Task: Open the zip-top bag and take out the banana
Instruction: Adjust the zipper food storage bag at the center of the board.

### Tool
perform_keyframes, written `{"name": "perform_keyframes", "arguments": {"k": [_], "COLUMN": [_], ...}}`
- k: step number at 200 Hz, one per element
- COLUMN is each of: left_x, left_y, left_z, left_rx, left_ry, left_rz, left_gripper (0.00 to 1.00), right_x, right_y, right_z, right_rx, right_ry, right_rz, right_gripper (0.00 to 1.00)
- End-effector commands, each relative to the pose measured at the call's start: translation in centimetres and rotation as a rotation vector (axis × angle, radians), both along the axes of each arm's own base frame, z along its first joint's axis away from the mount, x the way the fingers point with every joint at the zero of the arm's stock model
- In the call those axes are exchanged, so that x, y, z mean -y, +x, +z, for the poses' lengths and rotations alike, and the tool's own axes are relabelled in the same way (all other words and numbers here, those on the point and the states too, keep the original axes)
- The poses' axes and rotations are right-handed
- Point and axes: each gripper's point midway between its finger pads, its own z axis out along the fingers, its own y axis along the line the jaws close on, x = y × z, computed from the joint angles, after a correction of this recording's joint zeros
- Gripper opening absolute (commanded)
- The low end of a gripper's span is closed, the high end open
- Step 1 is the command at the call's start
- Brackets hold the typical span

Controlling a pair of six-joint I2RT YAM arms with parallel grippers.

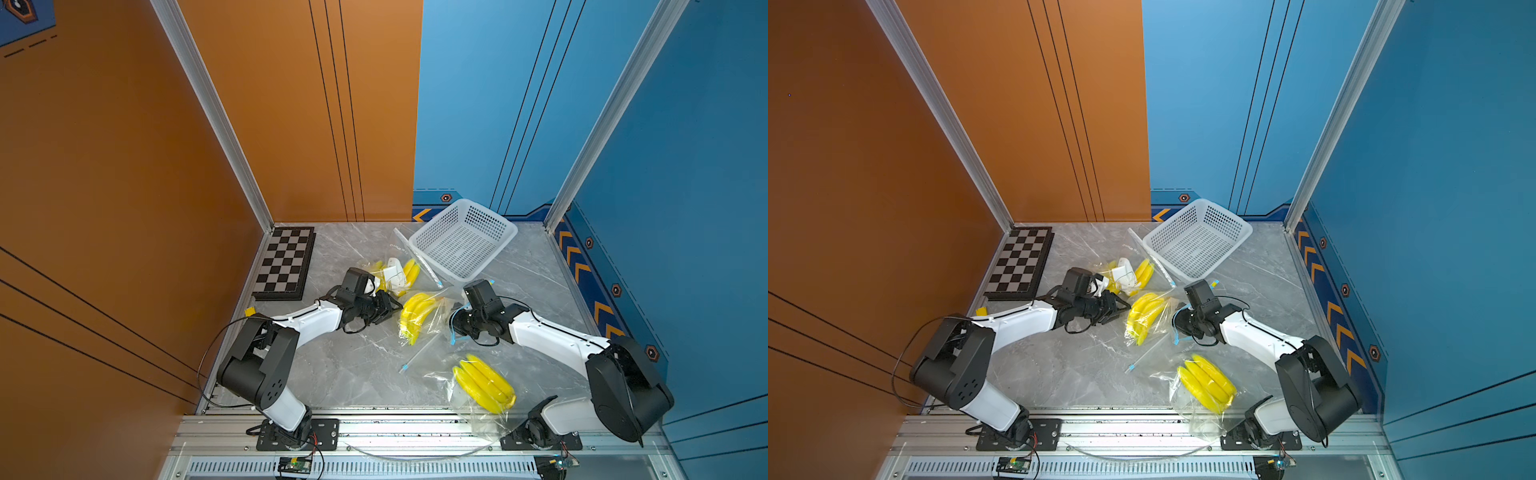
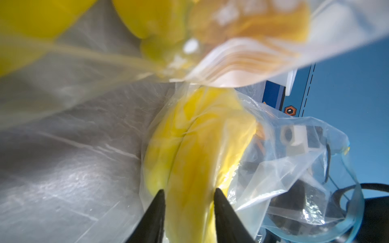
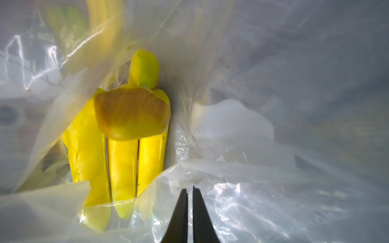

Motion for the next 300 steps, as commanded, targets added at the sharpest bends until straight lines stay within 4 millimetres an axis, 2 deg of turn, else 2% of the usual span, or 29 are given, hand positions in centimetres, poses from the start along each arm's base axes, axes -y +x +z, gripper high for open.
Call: {"name": "perform_keyframes", "arguments": {"k": [1,19,39,53,68,80,86,109,131,149,159,173,202,215,236,264,277,300], "left_x": [0.5,0.8,1.3,1.1,0.5,0.2,0.3,1.7,2.6,1.5,0.6,0.0,-0.1,-0.4,-1.8,-2.6,-2.4,-1.7], "left_y": [0.5,0.7,0.9,1.0,1.1,1.1,1.2,-0.9,-2.6,-3.3,-3.4,-3.4,-4.2,-4.4,-3.5,-3.1,-3.5,-4.5], "left_z": [1.0,1.7,3.6,5.6,8.7,12.1,14.8,20.1,24.2,27.5,28.5,28.2,23.9,24.4,25.2,22.2,20.7,19.3], "left_rx": [0.027,0.037,0.060,0.102,0.149,0.201,0.246,0.305,0.348,0.395,0.405,0.384,0.308,0.318,0.330,0.239,0.201,0.158], "left_ry": [-0.026,-0.052,-0.091,-0.099,-0.101,-0.104,-0.106,-0.079,-0.081,-0.050,-0.037,-0.046,0.006,0.003,0.002,0.010,0.019,0.024], "left_rz": [-0.018,-0.024,-0.042,-0.042,-0.040,-0.043,-0.057,-0.125,-0.156,-0.154,-0.149,-0.140,-0.157,-0.138,-0.082,-0.065,-0.076,-0.100], "left_gripper": [0.18,0.00,0.00,0.00,0.00,0.00,0.00,0.00,0.00,0.00,0.00,0.00,0.00,0.00,0.00,0.00,0.00,0.00], "right_x": [-0.9,-1.1,-1.3,-1.9,-2.5,-3.0,-3.2,-4.7,-6.0,-5.9,-5.7,-5.7,-6.2,-6.0,-5.3,-4.2,-3.7,-2.8], "right_y": [0.5,0.5,0.6,0.9,1.5,1.9,2.1,2.8,3.2,3.3,3.4,3.4,3.4,3.1,2.0,0.8,0.8,0.9], "right_z": [0.8,0.9,1.4,2.7,4.4,5.6,6.1,8.2,10.7,12.0,12.6,13.4,14.6,14.4,13.5,13.1,12.8,12.2], "right_rx": [0.020,0.024,0.046,0.099,0.163,0.208,0.226,0.290,0.360,0.417,0.448,0.490,0.524,0.516,0.501,0.506,0.498,0.503], "right_ry": [0.014,0.017,0.033,0.081,0.164,0.248,0.289,0.411,0.495,0.523,0.532,0.548,0.588,0.587,0.558,0.502,0.473,0.442], "right_rz": [0.022,0.024,0.031,0.045,0.050,0.047,0.044,0.071,0.098,0.090,0.078,0.077,0.087,0.088,0.093,0.107,0.106,0.083], "right_gripper": [0.10,0.09,0.10,0.12,0.19,0.25,0.28,0.36,0.45,0.54,0.64,0.66,0.66,0.66,0.66,0.67,0.67,0.66]}}
